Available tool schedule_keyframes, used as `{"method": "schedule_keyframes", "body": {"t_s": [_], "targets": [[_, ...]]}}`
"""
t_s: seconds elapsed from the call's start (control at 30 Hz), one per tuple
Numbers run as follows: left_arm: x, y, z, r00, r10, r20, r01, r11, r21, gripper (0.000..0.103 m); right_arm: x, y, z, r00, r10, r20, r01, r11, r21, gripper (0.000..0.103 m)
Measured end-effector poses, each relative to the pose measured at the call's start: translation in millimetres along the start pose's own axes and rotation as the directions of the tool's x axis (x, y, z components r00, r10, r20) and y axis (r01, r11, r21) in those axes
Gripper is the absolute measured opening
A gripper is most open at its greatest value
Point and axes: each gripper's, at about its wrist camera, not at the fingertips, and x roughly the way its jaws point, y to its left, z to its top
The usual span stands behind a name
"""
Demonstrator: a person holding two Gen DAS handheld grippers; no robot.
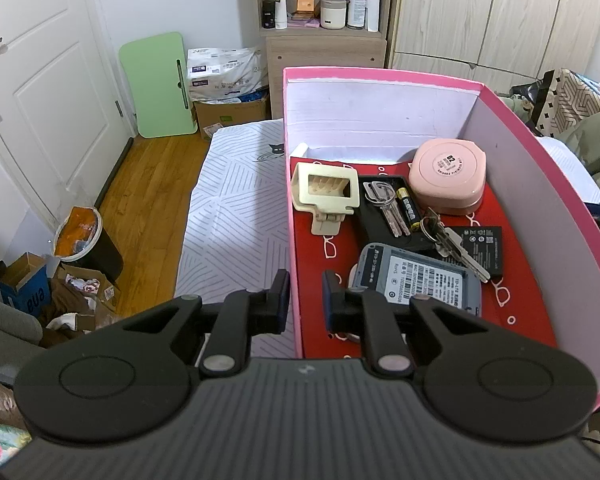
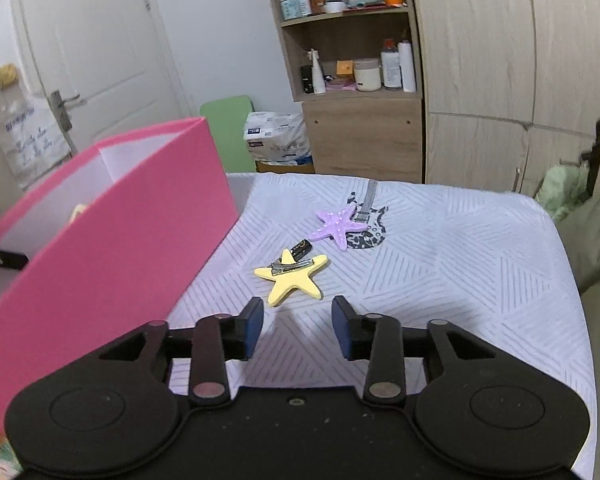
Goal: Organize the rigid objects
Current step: 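Grasp the yellow star hair clip on the bed with the right gripper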
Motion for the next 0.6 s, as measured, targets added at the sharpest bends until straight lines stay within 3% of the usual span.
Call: {"method": "schedule_keyframes", "body": {"t_s": [0.07,0.13,0.17,0.3,0.6], "targets": [[-0.6,0.6,-0.6,1.0,-0.002,0.002,0.002,1.0,-0.005,0.014,4.7,4.3,-0.7,1.0,-0.007,0.008,0.008,0.999,-0.038,0.052],[-0.7,1.0,-0.8,1.0,-0.003,0.002,0.003,1.0,-0.006,0.014,11.8,6.8,-0.2,1.0,0.01,0.007,-0.01,0.999,-0.051,0.068],[-0.7,0.9,-0.8,1.0,-0.002,0.002,0.002,1.0,-0.004,0.014,16.1,6.5,1.3,1.0,0.027,0.004,-0.027,0.999,-0.038,0.069],[-0.5,1.1,-0.7,1.0,-0.001,0.002,0.001,1.0,-0.002,0.014,32.3,7.9,4.0,1.0,0.011,0.023,-0.011,1.0,0.004,0.07],[-0.9,2.1,-1.0,1.0,-0.007,0.005,0.007,1.0,-0.011,0.014,48.1,22.0,1.4,0.996,-0.076,0.045,0.08,0.99,-0.117,0.068]]}}
